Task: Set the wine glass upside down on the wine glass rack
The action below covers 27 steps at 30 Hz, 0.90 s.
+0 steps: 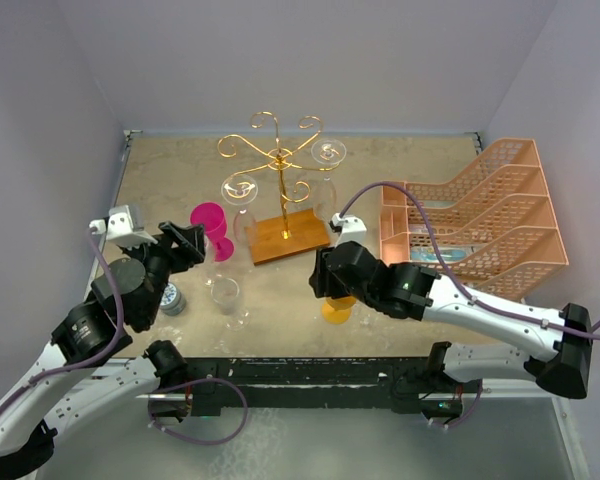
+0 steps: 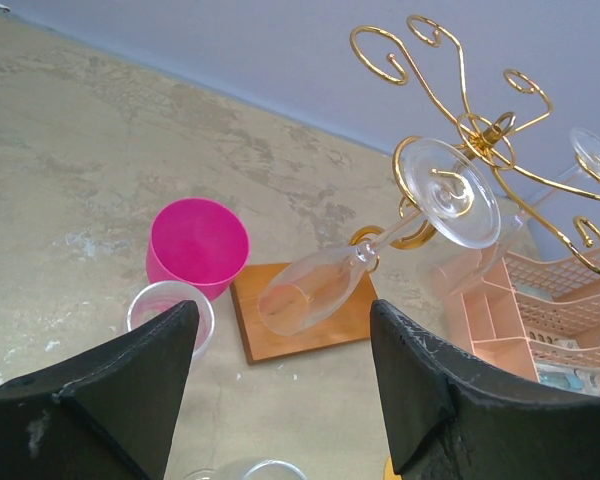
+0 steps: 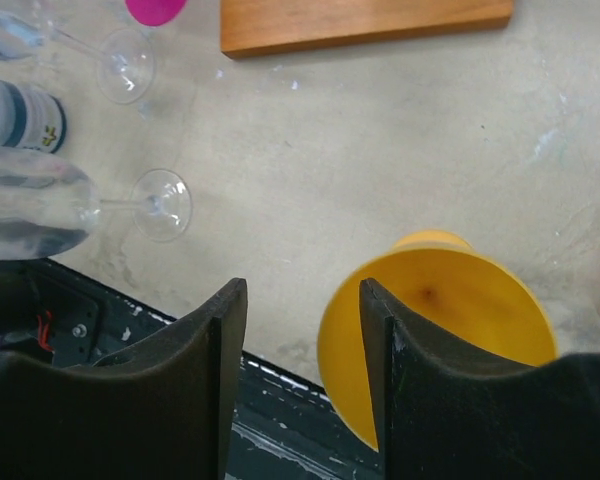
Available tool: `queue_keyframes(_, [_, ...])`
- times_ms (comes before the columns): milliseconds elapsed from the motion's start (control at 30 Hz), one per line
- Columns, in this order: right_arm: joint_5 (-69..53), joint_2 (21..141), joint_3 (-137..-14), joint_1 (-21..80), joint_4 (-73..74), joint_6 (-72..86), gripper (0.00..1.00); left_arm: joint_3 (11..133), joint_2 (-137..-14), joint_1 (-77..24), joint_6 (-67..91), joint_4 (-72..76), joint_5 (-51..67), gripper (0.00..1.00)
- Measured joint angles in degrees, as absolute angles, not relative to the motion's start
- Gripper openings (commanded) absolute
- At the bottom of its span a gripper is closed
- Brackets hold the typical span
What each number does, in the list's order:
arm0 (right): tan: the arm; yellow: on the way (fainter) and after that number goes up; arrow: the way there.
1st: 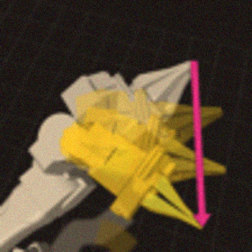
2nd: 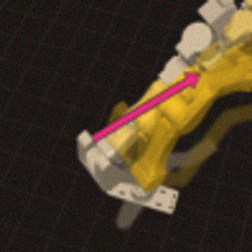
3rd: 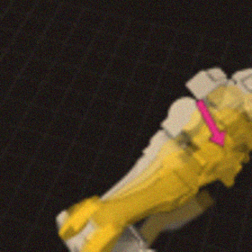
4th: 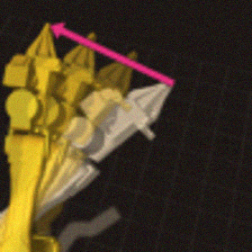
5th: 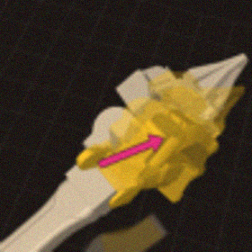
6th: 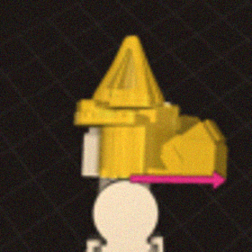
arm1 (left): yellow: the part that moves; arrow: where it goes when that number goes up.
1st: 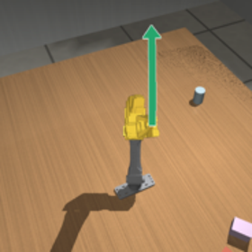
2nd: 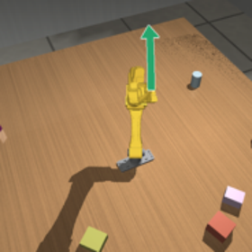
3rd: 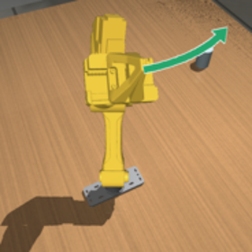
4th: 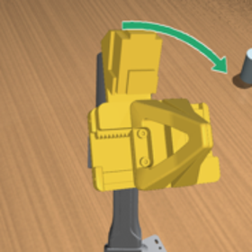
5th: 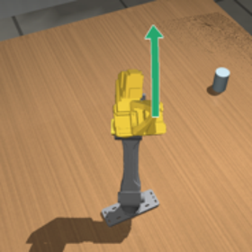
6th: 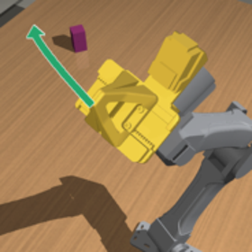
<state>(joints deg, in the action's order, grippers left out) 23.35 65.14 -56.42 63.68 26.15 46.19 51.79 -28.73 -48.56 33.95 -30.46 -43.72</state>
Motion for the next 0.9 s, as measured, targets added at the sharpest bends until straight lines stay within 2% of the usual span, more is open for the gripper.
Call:
queue_keyframes(233, [24.5, 65.3, -53.8, 63.7, 28.3, 48.9, 0.42, 51.0, -28.8, -48.6, 34.9, -30.5, -43.7, 0.67])
queue_keyframes(300, [24.5, 65.2, -53.3, 63.7, 28.1, 49.3, 0.34, 51.0, -28.8, -48.6, 35.0, -30.5, -43.7, 0.67])
queue_keyframes(367, [24.3, 65.3, -52.8, 63.7, 27.5, 49.5, 0.18, 51.0, -28.8, -48.6, 35.0, -30.5, -43.7, 0.67])
queue_keyframes(500, [24.4, 65.5, -51.7, 63.7, 25.1, 49.4, 0.0, 51.0, -28.8, -48.6, 35.4, -30.5, -43.3, 0.67])
queue_keyframes(900, [24.6, 62.3, -54.5, 63.6, 24.9, 46.9, 0.0, 58.4, -29.9, -48.6, 35.4, -32.8, -39.6, 0.67])
